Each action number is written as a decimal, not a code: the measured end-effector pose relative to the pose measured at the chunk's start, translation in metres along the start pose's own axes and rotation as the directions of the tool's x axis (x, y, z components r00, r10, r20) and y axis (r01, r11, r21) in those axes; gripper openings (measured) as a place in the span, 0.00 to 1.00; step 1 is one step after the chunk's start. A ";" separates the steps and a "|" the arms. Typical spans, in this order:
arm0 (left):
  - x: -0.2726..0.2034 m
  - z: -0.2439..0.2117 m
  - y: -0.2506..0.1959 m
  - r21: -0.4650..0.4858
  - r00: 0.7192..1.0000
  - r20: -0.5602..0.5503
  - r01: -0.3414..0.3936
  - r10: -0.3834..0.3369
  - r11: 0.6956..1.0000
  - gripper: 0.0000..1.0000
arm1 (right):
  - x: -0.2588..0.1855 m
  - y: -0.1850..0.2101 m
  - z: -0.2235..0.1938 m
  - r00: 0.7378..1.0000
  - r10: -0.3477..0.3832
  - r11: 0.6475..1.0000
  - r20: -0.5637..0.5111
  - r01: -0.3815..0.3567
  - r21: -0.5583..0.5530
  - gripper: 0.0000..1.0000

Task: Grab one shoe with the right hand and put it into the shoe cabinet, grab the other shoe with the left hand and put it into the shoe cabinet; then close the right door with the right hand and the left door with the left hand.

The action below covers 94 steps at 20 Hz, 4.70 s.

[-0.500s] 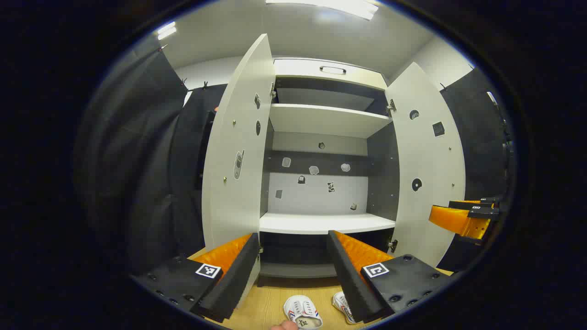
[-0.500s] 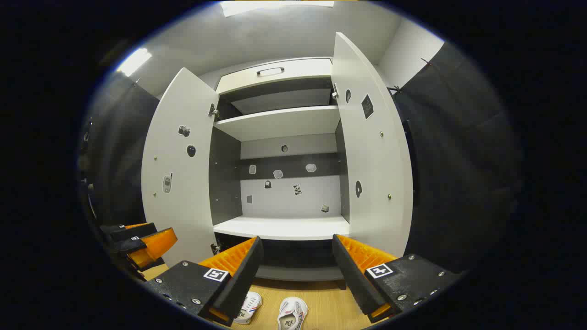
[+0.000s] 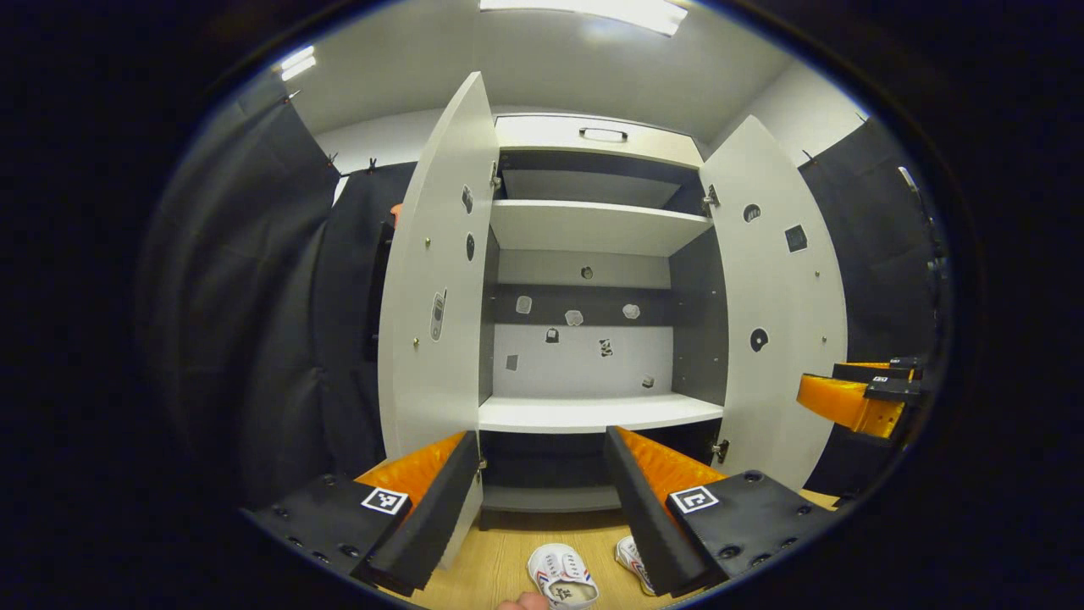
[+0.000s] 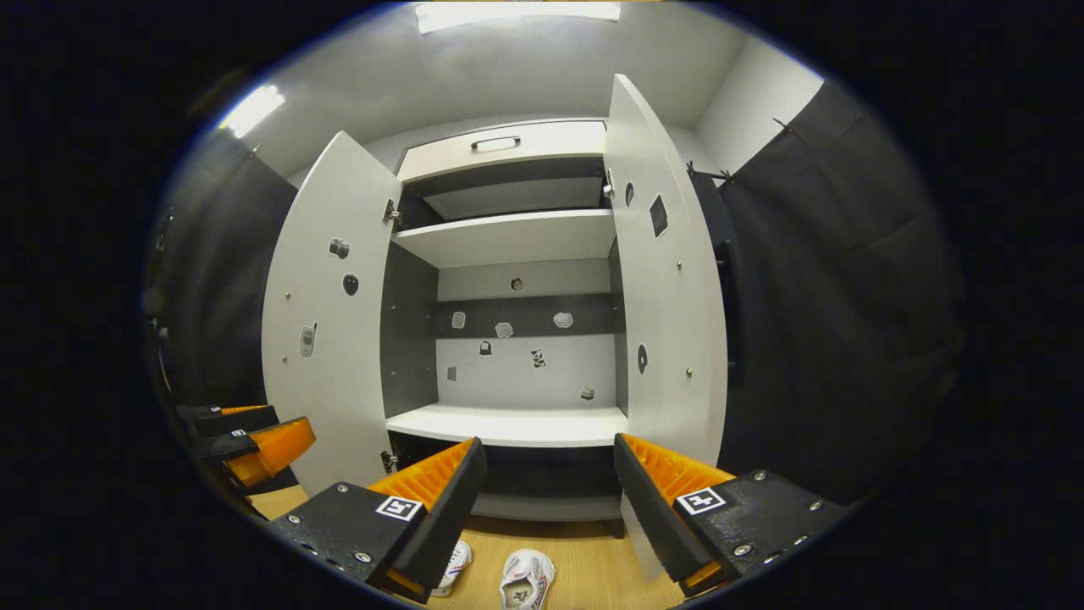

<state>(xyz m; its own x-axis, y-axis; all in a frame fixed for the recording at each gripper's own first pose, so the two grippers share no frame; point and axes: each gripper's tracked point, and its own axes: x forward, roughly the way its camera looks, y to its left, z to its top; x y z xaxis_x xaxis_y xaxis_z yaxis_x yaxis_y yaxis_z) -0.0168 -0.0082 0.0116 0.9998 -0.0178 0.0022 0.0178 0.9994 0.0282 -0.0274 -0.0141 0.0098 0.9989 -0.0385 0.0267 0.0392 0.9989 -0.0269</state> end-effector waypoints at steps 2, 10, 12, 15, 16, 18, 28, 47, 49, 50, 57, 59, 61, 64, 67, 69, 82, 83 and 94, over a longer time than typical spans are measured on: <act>-0.002 0.006 -0.001 0.006 1.000 0.009 0.003 -0.003 1.000 0.96 | -0.007 -0.004 0.003 1.000 -0.011 1.000 0.015 0.011 -0.010 0.93; -0.002 0.004 -0.003 0.030 1.000 0.010 -0.002 0.002 1.000 0.96 | -0.006 -0.016 -0.003 0.999 -0.051 0.999 0.004 0.051 0.016 0.93; 0.000 0.005 -0.002 0.029 1.000 0.016 -0.003 0.003 1.000 0.96 | -0.002 -0.016 -0.002 0.999 -0.049 0.999 0.007 0.049 0.021 0.93; 0.000 0.004 0.001 0.024 1.000 0.013 -0.009 0.009 1.000 0.96 | 0.009 -0.009 -0.007 0.999 -0.033 0.999 0.001 0.032 0.020 0.93; -0.001 0.002 0.003 0.024 1.000 0.013 -0.013 0.013 1.000 0.96 | 0.013 -0.006 -0.015 1.000 -0.025 0.999 -0.009 0.025 0.020 0.93; -0.003 0.001 0.004 0.023 1.000 0.011 -0.020 0.020 1.000 0.96 | 0.024 -0.001 -0.040 0.999 -0.013 1.000 -0.047 0.015 0.021 0.93; -0.017 -0.003 0.015 0.005 0.999 0.014 -0.046 0.046 0.999 0.96 | 0.033 0.019 -0.280 0.884 0.034 0.994 -0.465 -0.078 -0.076 0.94; -0.024 -0.023 0.034 -0.022 0.995 -0.028 -0.093 0.093 0.995 0.96 | 0.071 0.009 -0.435 0.724 -0.030 0.980 -0.689 -0.115 -0.164 0.40; -0.023 -0.023 0.036 -0.021 0.995 -0.025 -0.098 0.097 0.995 0.96 | 0.074 0.005 -0.431 0.738 -0.058 0.970 -0.673 -0.118 -0.214 0.13; -0.023 -0.023 0.037 -0.020 0.995 -0.025 -0.099 0.099 0.995 0.96 | 0.075 0.009 -0.428 0.745 -0.047 0.971 -0.666 -0.123 -0.205 0.02; -0.019 -0.027 0.033 -0.024 0.997 -0.026 -0.074 0.073 0.997 0.96 | 0.056 0.013 -0.371 0.777 -0.029 0.987 -0.629 -0.077 -0.140 0.01; -0.016 -0.031 0.029 -0.030 0.998 -0.031 -0.062 0.061 0.998 0.96 | 0.050 0.018 -0.331 0.807 -0.025 0.993 -0.590 -0.048 -0.107 0.01; -0.012 -0.033 0.024 -0.033 0.998 -0.032 -0.048 0.047 0.998 0.96 | 0.048 0.021 -0.283 0.839 -0.040 0.994 -0.542 -0.021 -0.104 0.01; -0.010 -0.034 0.022 -0.027 0.999 -0.029 -0.038 0.037 0.999 0.96 | 0.056 0.037 -0.187 0.899 -0.032 0.998 -0.436 0.009 -0.054 0.00; -0.010 -0.036 0.018 -0.049 0.999 -0.029 -0.020 0.019 0.999 0.96 | 0.090 0.047 -0.103 0.955 -0.009 0.998 -0.297 -0.010 -0.062 0.00; -0.011 -0.041 0.015 -0.060 0.999 -0.036 -0.017 0.015 0.998 0.96 | 0.126 0.046 -0.059 0.977 -0.018 0.995 -0.214 -0.003 -0.098 0.00; -0.024 -0.058 0.025 -0.076 0.995 -0.080 -0.058 0.051 0.995 0.96 | 0.385 -0.018 -0.045 0.920 -0.244 0.969 -0.306 0.222 -0.104 0.00; -0.024 -0.059 0.028 -0.074 0.995 -0.084 -0.068 0.062 0.995 0.96 | 0.396 -0.021 -0.054 0.910 -0.254 0.967 -0.329 0.232 -0.105 0.00; -0.023 -0.068 0.038 -0.054 0.991 -0.109 -0.087 0.081 0.995 0.96 | 0.423 -0.019 -0.113 0.856 -0.212 0.977 -0.471 0.196 -0.085 0.19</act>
<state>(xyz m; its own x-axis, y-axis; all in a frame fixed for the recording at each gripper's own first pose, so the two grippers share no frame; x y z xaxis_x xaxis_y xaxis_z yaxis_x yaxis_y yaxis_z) -0.0393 0.0321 -0.0552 0.9923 0.0664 -0.1042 -0.0695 0.9972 -0.0261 0.3977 -0.0524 -0.0917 0.8592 -0.2582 -0.4418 0.2358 0.9660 -0.1060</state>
